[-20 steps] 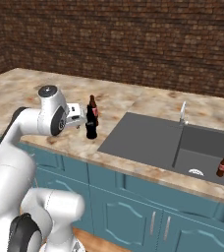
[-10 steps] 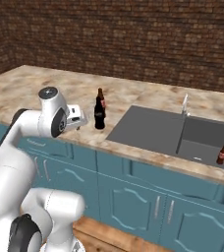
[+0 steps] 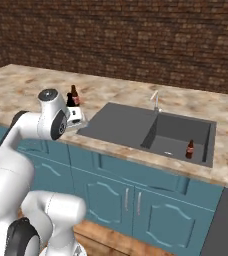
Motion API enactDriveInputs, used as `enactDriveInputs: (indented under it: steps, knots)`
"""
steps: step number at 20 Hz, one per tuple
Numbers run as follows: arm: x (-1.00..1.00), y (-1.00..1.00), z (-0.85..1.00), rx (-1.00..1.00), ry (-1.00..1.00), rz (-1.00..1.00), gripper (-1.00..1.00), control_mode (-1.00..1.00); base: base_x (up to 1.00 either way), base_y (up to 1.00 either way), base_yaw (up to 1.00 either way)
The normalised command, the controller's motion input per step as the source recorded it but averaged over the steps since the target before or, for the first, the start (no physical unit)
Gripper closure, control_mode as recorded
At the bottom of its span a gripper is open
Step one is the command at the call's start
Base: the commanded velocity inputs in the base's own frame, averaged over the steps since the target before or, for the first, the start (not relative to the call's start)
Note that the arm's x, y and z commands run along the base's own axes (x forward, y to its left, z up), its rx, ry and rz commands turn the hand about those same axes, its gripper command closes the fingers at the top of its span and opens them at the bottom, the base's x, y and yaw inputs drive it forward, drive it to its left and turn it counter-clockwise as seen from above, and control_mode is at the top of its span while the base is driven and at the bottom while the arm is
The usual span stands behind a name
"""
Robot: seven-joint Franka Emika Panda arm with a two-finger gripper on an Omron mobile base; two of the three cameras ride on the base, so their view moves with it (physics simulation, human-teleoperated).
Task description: Place the large bottle from the dining counter next to the other large bottle outside the sink, and place the small bottle from the dining counter next to the other small bottle inside the sink.
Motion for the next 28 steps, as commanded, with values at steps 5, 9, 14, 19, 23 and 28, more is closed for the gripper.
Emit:
enactDriveInputs:
  steps: [5, 9, 14, 19, 23, 28]
  knots:
    - [0.0, 0.0, 0.0, 0.0, 0.0, 0.0, -1.0, 1.0, 0.0, -1.0, 0.0]
    - [0.0, 0.0, 0.0, 0.0, 0.0, 0.0, -1.0, 1.0, 0.0, -1.0, 0.0]
    - [0.0, 0.0, 0.0, 0.0, 0.0, 0.0, -1.0, 1.0, 0.0, -1.0, 0.0]
    - [0.0, 0.0, 0.0, 0.0, 0.0, 0.0, -1.0, 1.0, 0.0, -1.0, 0.0]
    - [0.0, 0.0, 0.0, 0.0, 0.0, 0.0, -1.0, 1.0, 0.0, -1.0, 0.0]
    - [0.0, 0.0, 0.0, 0.0, 0.0, 0.0, -1.0, 1.0, 0.0, -1.0, 0.0]
